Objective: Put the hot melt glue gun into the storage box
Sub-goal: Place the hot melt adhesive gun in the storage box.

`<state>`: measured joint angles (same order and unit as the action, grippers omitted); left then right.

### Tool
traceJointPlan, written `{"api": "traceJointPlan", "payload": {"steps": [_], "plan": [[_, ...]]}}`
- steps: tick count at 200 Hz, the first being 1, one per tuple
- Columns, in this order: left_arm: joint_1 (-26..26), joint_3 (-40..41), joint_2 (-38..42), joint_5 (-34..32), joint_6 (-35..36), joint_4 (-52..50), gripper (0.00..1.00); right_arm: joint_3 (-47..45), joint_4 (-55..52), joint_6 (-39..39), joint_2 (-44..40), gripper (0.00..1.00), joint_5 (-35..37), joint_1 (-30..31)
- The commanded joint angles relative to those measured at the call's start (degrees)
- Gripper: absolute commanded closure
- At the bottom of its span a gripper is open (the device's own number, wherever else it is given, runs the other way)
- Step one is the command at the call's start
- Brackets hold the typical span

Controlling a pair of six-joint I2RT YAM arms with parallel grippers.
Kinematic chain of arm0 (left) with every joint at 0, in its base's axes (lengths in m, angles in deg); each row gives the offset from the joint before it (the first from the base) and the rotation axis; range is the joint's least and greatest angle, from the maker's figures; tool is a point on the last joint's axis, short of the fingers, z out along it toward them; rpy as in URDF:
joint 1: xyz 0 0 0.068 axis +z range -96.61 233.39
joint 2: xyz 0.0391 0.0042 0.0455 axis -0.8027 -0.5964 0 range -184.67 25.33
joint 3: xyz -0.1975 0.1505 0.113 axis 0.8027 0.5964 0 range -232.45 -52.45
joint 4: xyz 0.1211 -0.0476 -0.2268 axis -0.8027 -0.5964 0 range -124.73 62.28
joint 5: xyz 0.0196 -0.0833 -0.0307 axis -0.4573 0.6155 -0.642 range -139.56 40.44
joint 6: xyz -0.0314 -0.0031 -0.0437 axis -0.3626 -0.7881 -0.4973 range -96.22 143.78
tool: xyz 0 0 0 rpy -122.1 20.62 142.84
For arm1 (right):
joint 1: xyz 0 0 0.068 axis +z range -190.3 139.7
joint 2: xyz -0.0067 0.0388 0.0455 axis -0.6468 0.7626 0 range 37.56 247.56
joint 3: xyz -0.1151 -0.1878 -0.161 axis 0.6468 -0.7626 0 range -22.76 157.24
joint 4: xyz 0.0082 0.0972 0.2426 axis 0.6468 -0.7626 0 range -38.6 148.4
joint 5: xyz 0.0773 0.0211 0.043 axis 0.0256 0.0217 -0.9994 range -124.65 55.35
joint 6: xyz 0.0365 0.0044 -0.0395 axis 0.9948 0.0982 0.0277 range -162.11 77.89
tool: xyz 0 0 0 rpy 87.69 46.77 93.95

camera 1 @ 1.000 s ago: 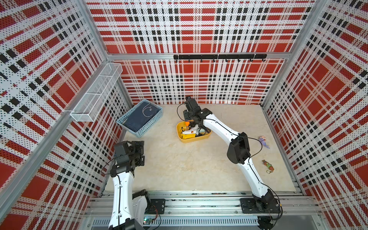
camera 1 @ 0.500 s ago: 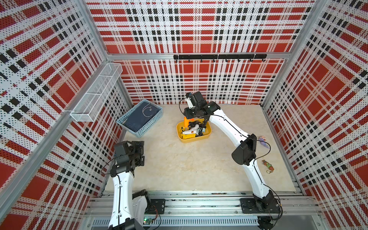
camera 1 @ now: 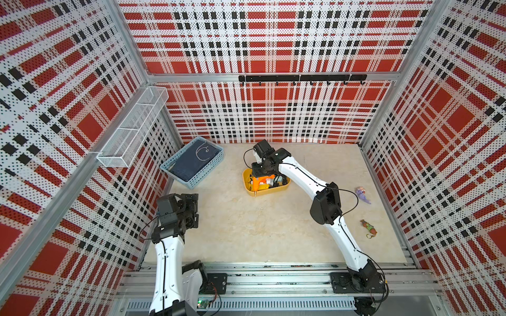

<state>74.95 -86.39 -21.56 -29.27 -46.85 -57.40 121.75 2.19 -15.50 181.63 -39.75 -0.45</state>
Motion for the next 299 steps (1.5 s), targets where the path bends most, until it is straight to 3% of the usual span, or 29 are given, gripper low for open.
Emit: {"api": "traceJointPlan", "payload": {"steps": [1, 22, 36, 54, 68, 107, 159, 172, 180, 187, 199, 213, 253, 299], "plan": [[0.67, -0.42, 0.84, -0.66, 0.22, -0.87, 0.04, 2.53, 0.26, 2.71, 2.97, 0.86, 0.64, 0.31], [0.67, -0.94, 0.59, -0.86, 0.41, -0.88, 0.04, 1.63, 1.51, 3.23, 3.40, 0.78, 1.35, 0.65], [0.67, -1.05, 0.59, -0.86, 0.31, -0.91, 0.04, 1.39, 2.46, 3.06, 3.41, 0.60, 2.05, 0.82], [0.65, -1.05, 0.65, -0.78, 0.32, -0.92, 0.05, 1.71, 3.12, 2.28, 3.30, 0.51, 2.38, 0.84], [0.67, -1.05, 0.58, -0.75, 0.32, -0.91, 0.05, 2.17, 3.20, 1.66, 3.31, 0.33, 2.72, 0.84], [0.67, -1.44, 0.26, -0.78, 0.40, -0.89, 0.05, 1.97, 6.29, -1.03, 0.50, 0.22, 4.50, 1.43], [0.67, -1.92, 0.14, -0.97, 0.59, -1.31, 0.05, 0.92, 7.74, -8.09, -8.65, 0.20, 10.13, 1.75], [0.63, -1.85, 0.16, -1.05, 0.68, -1.40, 0.05, -0.98, 5.80, -9.91, -11.41, 0.25, 11.20, 1.72], [0.67, -1.91, 0.14, -1.11, 0.84, -1.51, 0.05, -2.92, 4.54, -10.57, -13.23, 0.34, 11.68, 1.74], [0.66, -1.88, 0.12, -1.22, 0.88, -1.53, 0.05, -4.97, 3.59, -10.83, -14.85, 0.48, 11.50, 1.67], [0.67, -1.84, 0.05, -1.37, 1.02, -1.50, 0.07, -9.59, 1.76, -9.75, -17.72, 0.81, 10.67, 1.50], [0.66, -1.84, -0.23, -1.53, 1.24, -1.52, 0.10, -15.15, -0.47, -6.98, -20.73, 1.00, 8.58, 1.16], [0.67, -1.56, -1.19, -1.66, 1.45, -1.10, 0.13, -26.47, -2.33, -2.06, -23.40, 1.00, 3.18, 0.31], [0.58, -1.84, -1.66, -1.71, 1.50, -1.00, 0.11, -22.12, -2.54, -1.15, -15.98, 1.00, 1.52, -0.20]]}}
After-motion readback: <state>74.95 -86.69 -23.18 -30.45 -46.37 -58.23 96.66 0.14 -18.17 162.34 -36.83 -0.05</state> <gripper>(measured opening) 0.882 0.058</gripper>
